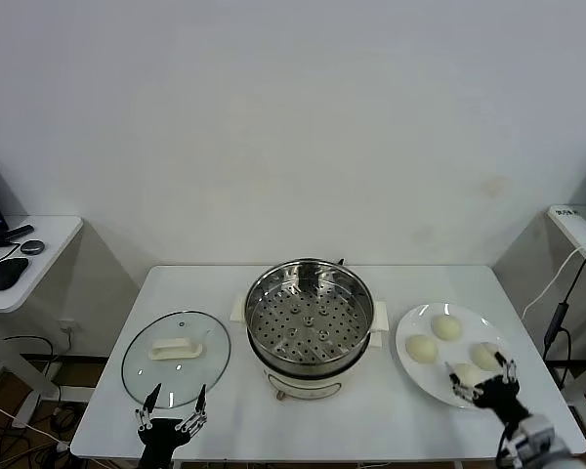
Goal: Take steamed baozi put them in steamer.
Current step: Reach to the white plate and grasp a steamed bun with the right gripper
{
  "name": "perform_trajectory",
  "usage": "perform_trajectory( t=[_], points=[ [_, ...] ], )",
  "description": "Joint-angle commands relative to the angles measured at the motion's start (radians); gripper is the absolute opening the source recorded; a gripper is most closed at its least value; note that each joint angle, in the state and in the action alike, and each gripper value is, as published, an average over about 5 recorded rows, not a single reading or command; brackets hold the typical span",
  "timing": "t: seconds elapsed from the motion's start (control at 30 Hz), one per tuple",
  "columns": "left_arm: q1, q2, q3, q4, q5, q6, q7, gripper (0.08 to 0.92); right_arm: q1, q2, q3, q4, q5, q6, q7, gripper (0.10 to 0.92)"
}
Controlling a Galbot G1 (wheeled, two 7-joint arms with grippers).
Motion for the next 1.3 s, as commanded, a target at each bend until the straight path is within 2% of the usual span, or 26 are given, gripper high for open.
perform_trajectory(
  t=[0.03, 0.2, 0.37, 0.6, 0.8, 0.97, 1.3],
  points=[
    [0.001, 0.000, -0.022, -0.025, 0.047, 0.002, 0.022, 0.823, 0.293, -0.364, -0.077, -0.147, -0.220, -0.084, -0.311, 0.823],
    [0.007, -0.009, -0.030, -0.024, 0.070, -0.011, 0.022, 0.823, 0.558, -0.435, -0.314, -0.273, -0.334, -0.030, -0.453, 0.823],
    [0.011, -0.014, -0.042, -0.020, 0.086, -0.022, 0.021, 0.823, 0.861, -0.435, -0.600, -0.441, -0.419, 0.042, -0.577, 0.823],
    [0.004, -0.009, -0.063, -0.015, 0.085, -0.020, 0.020, 0.823, 1.116, -0.386, -0.871, -0.588, -0.415, 0.087, -0.712, 0.823],
    [-0.002, -0.009, -0.080, -0.007, 0.084, -0.019, 0.019, 0.823, 1.296, -0.285, -1.062, -0.719, -0.412, 0.105, -0.804, 0.823],
    [-0.001, -0.010, -0.092, -0.004, 0.083, -0.019, 0.019, 0.823, 1.360, -0.223, -1.154, -0.798, -0.407, 0.105, -0.832, 0.823],
    [-0.001, -0.014, -0.105, 0.000, 0.084, -0.020, 0.018, 0.823, 1.377, -0.120, -1.208, -0.883, -0.429, 0.091, -0.783, 0.823]
  ],
)
